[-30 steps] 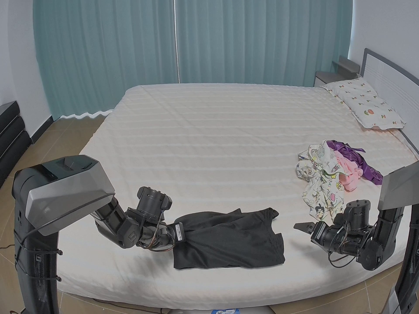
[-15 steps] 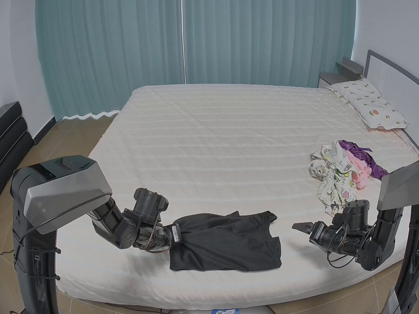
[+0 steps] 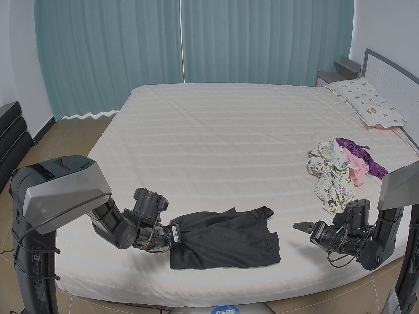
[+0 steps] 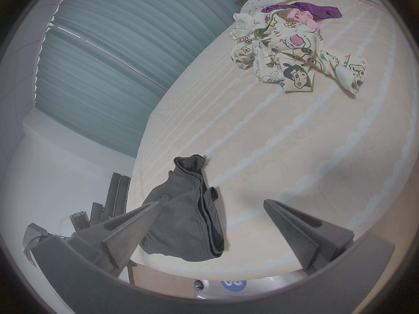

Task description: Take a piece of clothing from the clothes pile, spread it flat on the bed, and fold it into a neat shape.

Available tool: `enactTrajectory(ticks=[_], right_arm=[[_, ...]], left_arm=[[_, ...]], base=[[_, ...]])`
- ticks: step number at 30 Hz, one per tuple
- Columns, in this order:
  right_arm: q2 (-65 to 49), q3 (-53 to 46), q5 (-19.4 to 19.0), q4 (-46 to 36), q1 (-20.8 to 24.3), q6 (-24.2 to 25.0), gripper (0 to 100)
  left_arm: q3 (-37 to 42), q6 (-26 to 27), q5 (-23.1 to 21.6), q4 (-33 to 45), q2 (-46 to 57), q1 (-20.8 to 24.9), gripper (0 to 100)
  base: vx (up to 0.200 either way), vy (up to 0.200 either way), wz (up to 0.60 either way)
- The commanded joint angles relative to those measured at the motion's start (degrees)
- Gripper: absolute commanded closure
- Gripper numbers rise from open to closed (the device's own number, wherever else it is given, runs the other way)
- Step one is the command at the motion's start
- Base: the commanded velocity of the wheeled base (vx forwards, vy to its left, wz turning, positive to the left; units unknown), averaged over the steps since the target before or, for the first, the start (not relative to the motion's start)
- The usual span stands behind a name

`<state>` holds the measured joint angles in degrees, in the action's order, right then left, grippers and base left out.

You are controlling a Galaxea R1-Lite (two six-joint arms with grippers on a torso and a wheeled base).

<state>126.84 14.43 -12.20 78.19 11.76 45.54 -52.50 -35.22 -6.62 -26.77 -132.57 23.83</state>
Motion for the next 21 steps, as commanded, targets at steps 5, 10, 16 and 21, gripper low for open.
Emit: enactTrajectory(ticks=[5,10,16,21], right_arm=[[0.1,0.0,0.0,0.0,0.1,0.0,0],[0.2,0.2,0.0,0.0,0.4,0.0,0],[1.6,1.8,0.3,0.0,3.3,-0.1,0],[4.6,7.5,1.3,-1.7,8.9,-0.9,0]], left_arm=[[-1.0,0.0,0.0,0.0,-0.5,-1.3,100],[-1.1,0.0,-0.1,-0.1,-0.6,-2.0,0],[-1.5,0.0,-0.1,-1.5,-0.6,-4.1,0],[-1.4,-6.0,-0.3,-2.5,0.9,-7.2,0]], base=[[0.0,0.0,0.0],[0.0,0.0,0.0],[0.0,0.0,0.0],[0.0,0.0,0.0]])
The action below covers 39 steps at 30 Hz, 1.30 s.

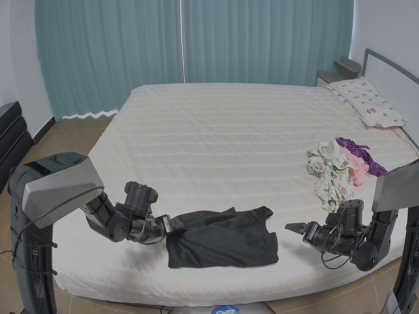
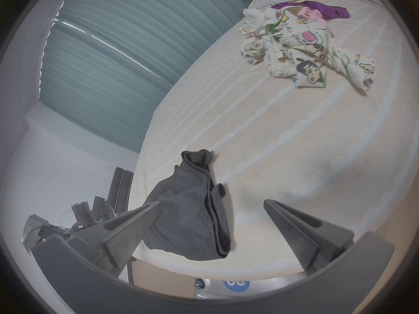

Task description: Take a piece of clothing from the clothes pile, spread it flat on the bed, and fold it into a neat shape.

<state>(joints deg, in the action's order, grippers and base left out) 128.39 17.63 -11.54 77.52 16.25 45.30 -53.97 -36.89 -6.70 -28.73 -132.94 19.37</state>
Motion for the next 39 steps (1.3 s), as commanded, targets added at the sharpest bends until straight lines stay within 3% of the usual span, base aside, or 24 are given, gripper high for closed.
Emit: enactTrajectory(ticks=[1,7,10,17,18,21,34,35,39], right_arm=[[3.3,5.2,0.7,-1.6,5.0,-0.7,0],[6.0,11.3,0.9,-10.4,6.2,-5.0,0],[6.7,12.3,1.0,-12.5,6.4,-7.7,0],[7.3,13.8,1.1,-16.8,7.3,-10.2,0],[7.1,13.7,1.3,-18.2,7.3,-11.6,100],[7.1,13.1,2.5,-19.8,6.9,-15.6,100],[5.1,9.3,2.7,-19.3,4.8,-16.7,100],[5.3,9.2,2.6,-19.3,4.8,-17.0,0],[5.4,9.3,2.4,-19.2,4.8,-17.8,0]], left_arm=[[0.4,-5.6,-0.6,-0.5,1.7,-3.4,0],[3.5,-10.7,-1.9,-1.6,3.9,-7.2,0],[7.9,-14.4,-2.6,-8.1,4.5,-8.6,0],[10.3,-15.8,-2.6,-12.8,5.8,-8.9,0],[10.4,-15.8,-2.6,-12.8,5.8,-8.9,0],[10.5,-15.8,-2.6,-12.8,5.7,-9.4,0],[10.9,-15.8,-2.5,-12.8,5.5,-9.4,0],[10.9,-15.8,-2.5,-12.8,5.4,-9.4,0],[10.9,-15.7,-2.5,-12.8,5.5,-9.2,0]], base=[[0.0,0.0,0.0],[0.0,0.0,0.0],[0.0,0.0,0.0],[0.0,0.0,0.0],[0.0,0.0,0.0],[0.0,0.0,0.0],[0.0,0.0,0.0],[0.0,0.0,0.0],[0.0,0.0,0.0]])
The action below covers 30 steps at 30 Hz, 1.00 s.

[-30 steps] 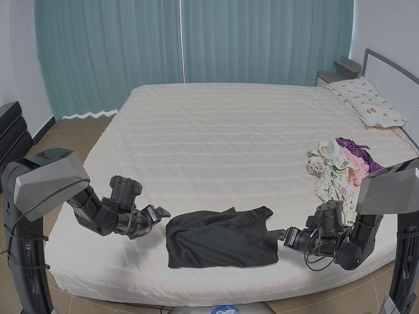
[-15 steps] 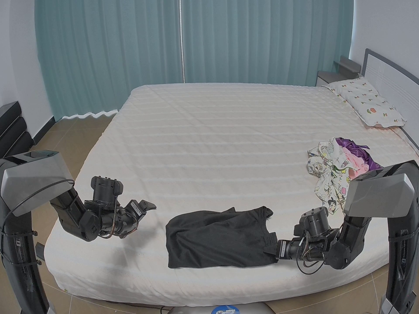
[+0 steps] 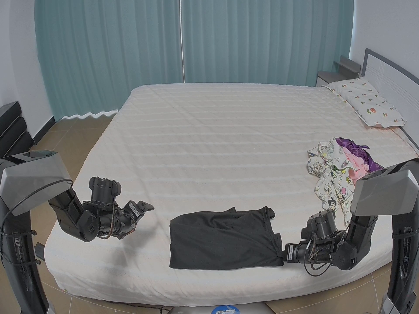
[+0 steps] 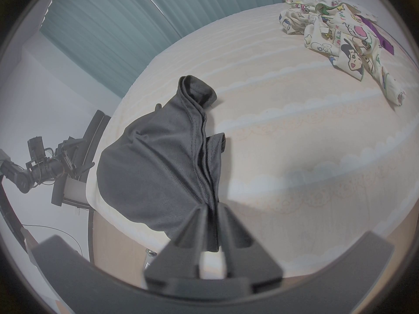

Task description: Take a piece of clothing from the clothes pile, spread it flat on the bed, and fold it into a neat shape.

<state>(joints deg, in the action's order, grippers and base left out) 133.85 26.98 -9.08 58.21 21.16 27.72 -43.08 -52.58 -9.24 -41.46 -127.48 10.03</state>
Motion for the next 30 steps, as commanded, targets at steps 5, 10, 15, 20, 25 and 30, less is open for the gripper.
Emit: enactTrajectory(ticks=[5,10,15,20,25,30], right_arm=[[-4.4,2.7,-0.4,1.1,-1.9,0.5,0],[-1.9,14.0,-0.2,-4.1,-3.9,1.1,0],[3.3,26.3,0.2,-11.5,-3.6,4.2,0],[7.3,34.1,0.2,-16.2,-2.4,4.7,0],[9.4,38.1,0.2,-18.6,-1.3,4.8,0],[10.9,41.8,0.6,-22.6,-1.2,4.8,100]], left_arm=[[0.0,0.0,-0.1,0.0,0.0,0.3,0],[0.0,0.0,0.0,-0.1,-0.1,0.3,0],[0.0,0.0,0.2,-0.1,-0.1,0.3,0],[0.0,0.0,0.4,-0.1,-0.2,0.3,0],[0.2,0.0,0.4,-0.1,-0.2,0.3,0],[0.5,0.0,0.4,-0.3,-0.2,0.3,0]], base=[[0.0,0.0,0.0],[0.0,0.0,0.0],[0.0,0.0,0.0],[0.0,0.0,0.0],[0.0,0.0,0.0],[0.0,0.0,0.0]])
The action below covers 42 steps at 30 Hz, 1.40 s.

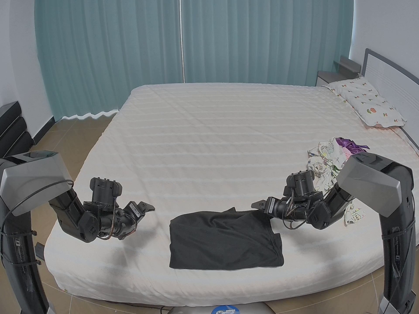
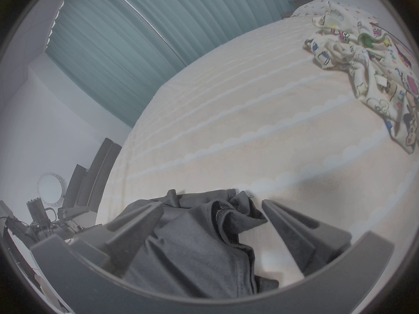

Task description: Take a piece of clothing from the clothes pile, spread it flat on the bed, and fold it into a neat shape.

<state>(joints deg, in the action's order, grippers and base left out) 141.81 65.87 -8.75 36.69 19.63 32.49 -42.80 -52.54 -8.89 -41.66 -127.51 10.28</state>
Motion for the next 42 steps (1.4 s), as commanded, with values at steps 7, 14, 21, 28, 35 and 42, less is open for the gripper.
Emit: enactTrajectory(ticks=[7,14,21,28,35,42], right_arm=[[2.0,3.6,1.1,-0.2,-0.9,4.0,100],[2.2,4.4,2.8,1.6,-2.4,6.7,100],[2.6,4.7,2.9,2.6,-3.1,8.5,100],[2.8,4.6,2.7,2.5,-3.1,8.7,100],[2.5,3.7,2.8,2.6,-4.0,8.8,0],[-6.8,-3.6,3.6,2.7,-6.5,10.3,0]], left_arm=[[0.2,0.0,0.1,-0.1,-0.3,0.0,0],[0.2,0.1,0.2,-0.2,-0.2,0.1,0],[0.2,0.1,0.2,-0.2,-0.2,0.2,0],[0.1,0.1,0.3,-0.3,-0.1,1.0,0],[0.3,0.1,0.3,-0.2,0.2,1.4,0],[2.3,-0.1,0.2,-0.4,3.9,1.3,0]], base=[[0.0,0.0,0.0],[0.0,0.0,0.0],[0.0,0.0,0.0],[0.0,0.0,0.0],[0.0,0.0,0.0],[0.0,0.0,0.0]])
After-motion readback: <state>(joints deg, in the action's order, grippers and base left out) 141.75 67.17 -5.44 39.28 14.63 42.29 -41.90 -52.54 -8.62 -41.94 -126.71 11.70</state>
